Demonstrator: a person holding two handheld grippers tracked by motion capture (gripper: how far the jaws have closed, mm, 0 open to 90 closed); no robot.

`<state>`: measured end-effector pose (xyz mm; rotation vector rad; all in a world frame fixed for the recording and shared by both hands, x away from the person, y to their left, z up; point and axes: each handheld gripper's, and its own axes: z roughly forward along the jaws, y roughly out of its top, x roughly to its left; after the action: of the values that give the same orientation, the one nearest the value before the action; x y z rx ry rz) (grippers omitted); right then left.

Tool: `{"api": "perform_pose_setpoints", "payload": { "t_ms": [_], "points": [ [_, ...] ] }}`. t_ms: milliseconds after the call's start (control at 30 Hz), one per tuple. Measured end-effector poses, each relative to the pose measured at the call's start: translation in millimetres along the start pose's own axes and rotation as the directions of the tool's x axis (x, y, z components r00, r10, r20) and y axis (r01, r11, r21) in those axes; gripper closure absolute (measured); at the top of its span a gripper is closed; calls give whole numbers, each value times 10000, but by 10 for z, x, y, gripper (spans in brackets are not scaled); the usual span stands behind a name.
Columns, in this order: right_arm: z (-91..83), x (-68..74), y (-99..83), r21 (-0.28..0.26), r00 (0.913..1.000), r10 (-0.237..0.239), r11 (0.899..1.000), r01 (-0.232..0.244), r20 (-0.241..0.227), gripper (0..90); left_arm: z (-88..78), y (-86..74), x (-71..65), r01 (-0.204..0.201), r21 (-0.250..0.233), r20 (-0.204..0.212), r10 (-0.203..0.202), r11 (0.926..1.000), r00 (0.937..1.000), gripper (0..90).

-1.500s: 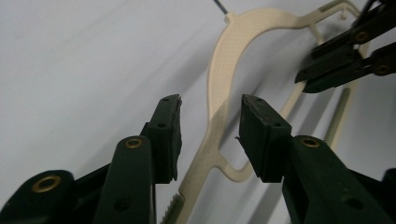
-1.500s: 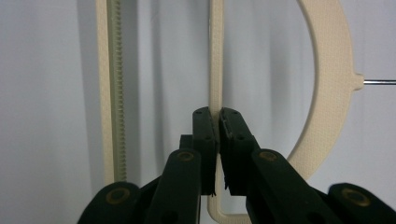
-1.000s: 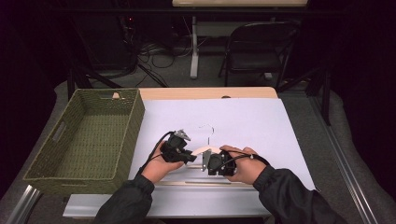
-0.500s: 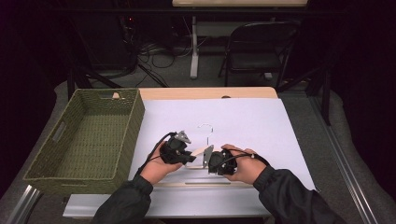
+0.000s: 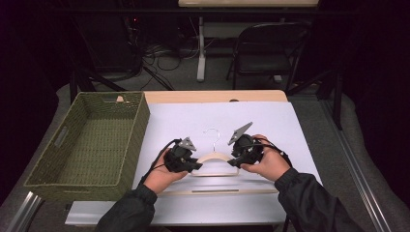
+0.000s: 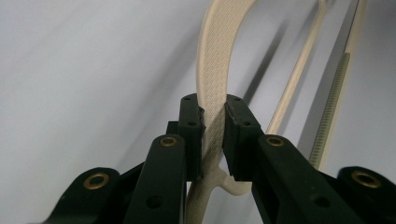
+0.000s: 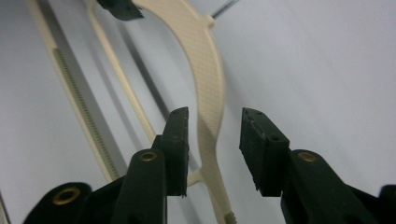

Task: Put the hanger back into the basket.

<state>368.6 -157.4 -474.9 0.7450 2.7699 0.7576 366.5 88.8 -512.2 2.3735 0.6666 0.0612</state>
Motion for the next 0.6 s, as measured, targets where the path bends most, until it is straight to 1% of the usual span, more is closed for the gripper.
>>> {"api": "perform_pose_setpoints", "payload": {
  "t_ms": [33,67,100,133,167,200,233,300,333,400,467,500,533,567,600],
  "points": [
    [0,-14,6,275,10000,6,9996,-4,-71,615,-1,-1,-2,-4,-14,-4,4,10000,10000,791],
    [59,-21,15,288,9999,139,9995,-138,-51,611,-3,-1,-4,-8,-27,11,8,10000,10000,792],
    [59,-21,15,288,9999,139,9995,-138,-51,611,-5,-1,-7,-17,-51,24,17,10000,10000,792],
    [97,-25,22,158,10000,84,9998,-83,-46,611,-7,-1,-10,-31,-74,23,32,10000,10000,792],
    [112,-21,39,339,9999,88,9994,-85,-86,613,-10,0,-13,-30,-88,21,30,10000,10000,792],
    [136,-16,50,284,9998,72,9996,-67,-203,615,-15,0,-18,-36,-80,14,36,10000,10000,792],
    [175,3,59,90,9998,99,9999,-98,-175,620,-19,0,-20,-57,-81,22,57,10000,10000,792],
    [169,14,90,593,9996,-17,9982,34,-283,650,-29,-3,-29,-64,-119,41,64,9999,10000,792],
    [196,42,107,620,9995,-93,9980,111,-302,668,-41,-3,-38,-107,-137,28,108,9998,9999,793],
    [205,51,110,573,9995,-122,9983,138,-289,676,-47,-3,-44,-115,-168,34,116,9998,9999,793],
    [225,70,117,427,9993,-265,9987,277,-272,708,-62,-3,-55,-162,-208,41,163,9997,9999,794],
    [237,100,119,100,9996,-285,9995,286,-89,732,-71,-4,-63,-162,-215,60,163,9996,9998,794],
    [237,100,119,100,9996,-285,9995,286,-89,732,-79,-5,-68,-206,-213,46,207,9996,9998,794],
    [204,104,135,483,9992,-391,9980,396,-103,741,-87,-6,-75,-210,-220,35,211,9995,9998,794],
    [201,112,135,341,9990,-430,9985,432,-82,744,-99,-8,-80,-178,-237,52,180,9996,9998,795]
  ]
}}
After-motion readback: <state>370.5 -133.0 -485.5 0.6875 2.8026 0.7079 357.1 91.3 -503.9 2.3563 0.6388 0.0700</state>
